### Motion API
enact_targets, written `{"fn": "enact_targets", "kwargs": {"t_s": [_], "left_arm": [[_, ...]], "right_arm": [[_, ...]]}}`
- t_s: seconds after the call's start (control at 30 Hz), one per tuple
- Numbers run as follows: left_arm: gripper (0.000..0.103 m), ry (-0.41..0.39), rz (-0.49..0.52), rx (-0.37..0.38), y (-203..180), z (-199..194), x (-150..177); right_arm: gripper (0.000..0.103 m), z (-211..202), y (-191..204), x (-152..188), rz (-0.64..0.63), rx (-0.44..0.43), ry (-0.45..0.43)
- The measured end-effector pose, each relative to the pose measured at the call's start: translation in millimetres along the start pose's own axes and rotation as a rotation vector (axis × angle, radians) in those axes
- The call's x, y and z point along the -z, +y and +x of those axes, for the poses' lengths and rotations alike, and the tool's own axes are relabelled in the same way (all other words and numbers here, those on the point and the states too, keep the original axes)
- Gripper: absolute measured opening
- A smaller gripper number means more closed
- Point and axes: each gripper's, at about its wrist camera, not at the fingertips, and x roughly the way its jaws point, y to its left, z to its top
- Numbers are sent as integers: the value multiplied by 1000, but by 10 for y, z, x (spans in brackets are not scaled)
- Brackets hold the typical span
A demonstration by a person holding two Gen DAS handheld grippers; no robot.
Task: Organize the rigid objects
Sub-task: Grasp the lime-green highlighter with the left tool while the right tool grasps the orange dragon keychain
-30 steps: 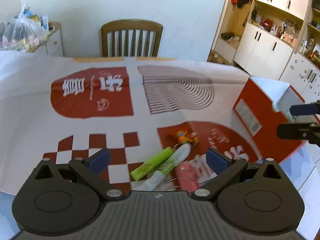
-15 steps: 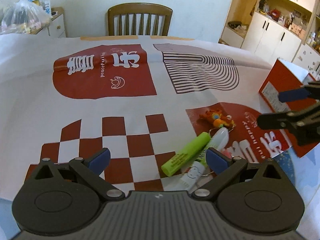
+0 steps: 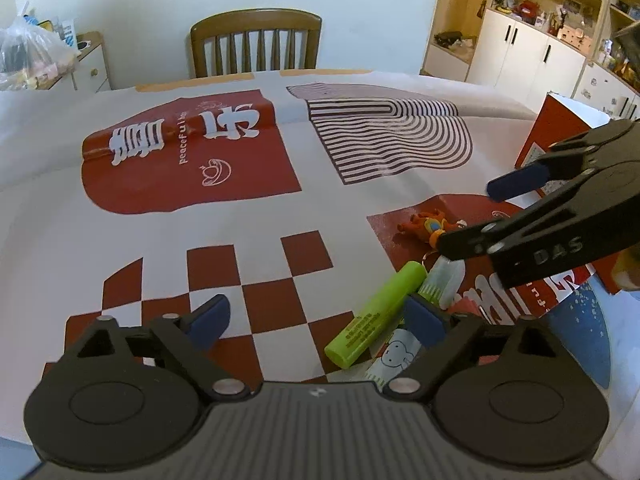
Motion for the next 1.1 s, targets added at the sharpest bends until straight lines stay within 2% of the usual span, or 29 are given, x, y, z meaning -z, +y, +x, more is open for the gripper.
{"fn": "enact_targets", "kwargs": {"t_s": [0.1, 0.17, 0.37, 0.57, 0.7, 0.87, 1.03, 1.1], "left_arm": [[83, -1, 14, 15, 2, 11, -6], [71, 20, 31, 18, 13, 53, -2], [68, 14, 138, 11, -62, 71, 43], [66, -3, 152, 12, -115, 144, -14], [59, -11, 145, 10, -112, 196, -76], [35, -17, 154, 11, -146, 217, -121], [16, -24, 188, 1, -222, 215, -124], [16, -23, 179, -8, -218, 210, -121]], "right_arm": [[72, 65, 10, -13, -5, -5, 8], [69, 103, 22, -27, -13, -10, 16], [63, 207, 69, -69, -42, -21, 37], [62, 257, 89, -80, -45, -9, 30], [55, 251, 87, -71, -53, 1, 24], [37, 225, 48, -45, -52, 25, 7], [36, 172, 15, -26, -31, 30, -6], [36, 124, -4, -11, -17, 28, -15]]}}
